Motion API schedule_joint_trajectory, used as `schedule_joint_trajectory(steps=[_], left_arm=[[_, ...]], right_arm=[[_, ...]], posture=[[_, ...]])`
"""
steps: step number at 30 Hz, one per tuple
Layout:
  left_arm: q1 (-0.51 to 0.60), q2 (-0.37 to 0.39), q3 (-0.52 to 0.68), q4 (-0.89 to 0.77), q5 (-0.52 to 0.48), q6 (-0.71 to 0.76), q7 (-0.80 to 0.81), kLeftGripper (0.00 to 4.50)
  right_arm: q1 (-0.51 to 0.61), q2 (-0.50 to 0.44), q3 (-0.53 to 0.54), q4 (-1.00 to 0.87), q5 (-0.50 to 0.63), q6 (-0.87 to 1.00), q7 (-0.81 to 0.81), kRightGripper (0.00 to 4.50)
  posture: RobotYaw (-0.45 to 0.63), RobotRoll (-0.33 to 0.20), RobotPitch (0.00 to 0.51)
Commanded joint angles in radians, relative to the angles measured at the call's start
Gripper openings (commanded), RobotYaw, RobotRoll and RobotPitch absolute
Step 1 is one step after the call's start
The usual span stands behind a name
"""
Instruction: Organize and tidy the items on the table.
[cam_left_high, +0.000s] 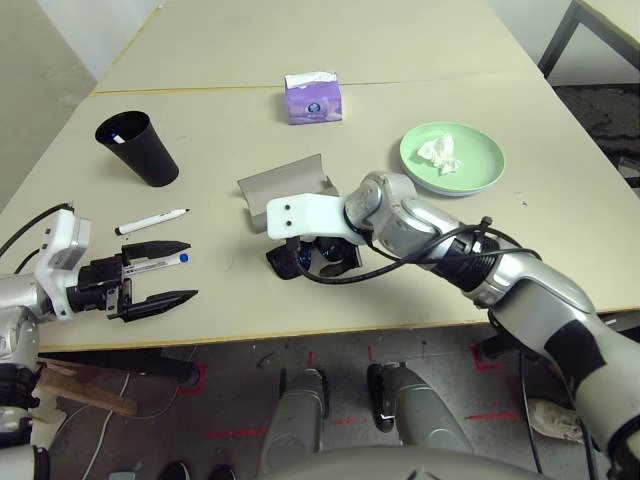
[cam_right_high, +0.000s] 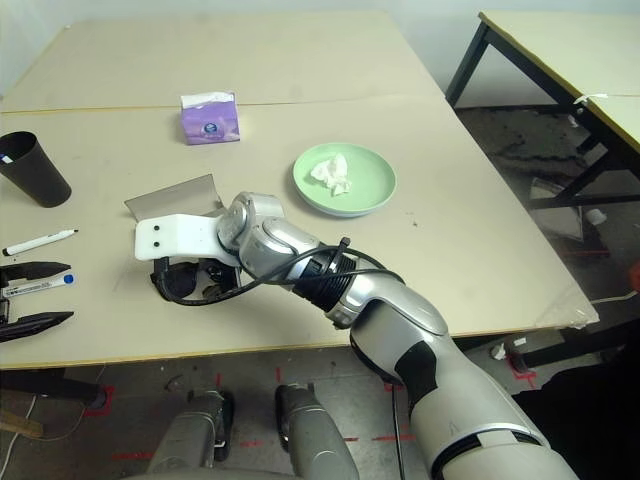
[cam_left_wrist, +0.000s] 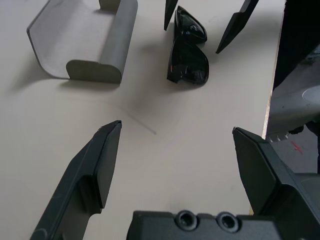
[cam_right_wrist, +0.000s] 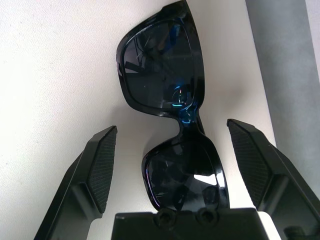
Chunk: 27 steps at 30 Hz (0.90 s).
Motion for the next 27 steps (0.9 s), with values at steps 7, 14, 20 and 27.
schedule_joint_trajectory(steps=[7, 14, 20, 27], left_arm=[[0.001, -0.009, -0.015, 0.015, 0.004, -0.010, -0.004, 4.50], [-0.001, -0.019, -0.020, 0.019, -0.007, -0.019, -0.004, 4.50], [-0.019, -0.028, -0.032, 0.053, -0.004, -0.038, -0.004, 4.50], [-0.024, -0.023, -0.055, 0.103, -0.013, -0.075, -0.004, 4.50]], right_arm=[[0.008, 0.040, -0.039, 0.002, -0.007, -0.009, -0.011, 1.72], [0.011, 0.034, -0.053, -0.007, -0.002, 0.002, -0.001, 0.02], [0.007, 0.025, -0.059, -0.005, -0.001, 0.006, 0.005, 0.02], [0.001, 0.021, -0.065, -0.008, 0.001, 0.014, 0.013, 0.02]], posture=[[0.05, 0.000, 0.181], [0.05, 0.000, 0.180], [0.06, 0.000, 0.181], [0.05, 0.000, 0.183]])
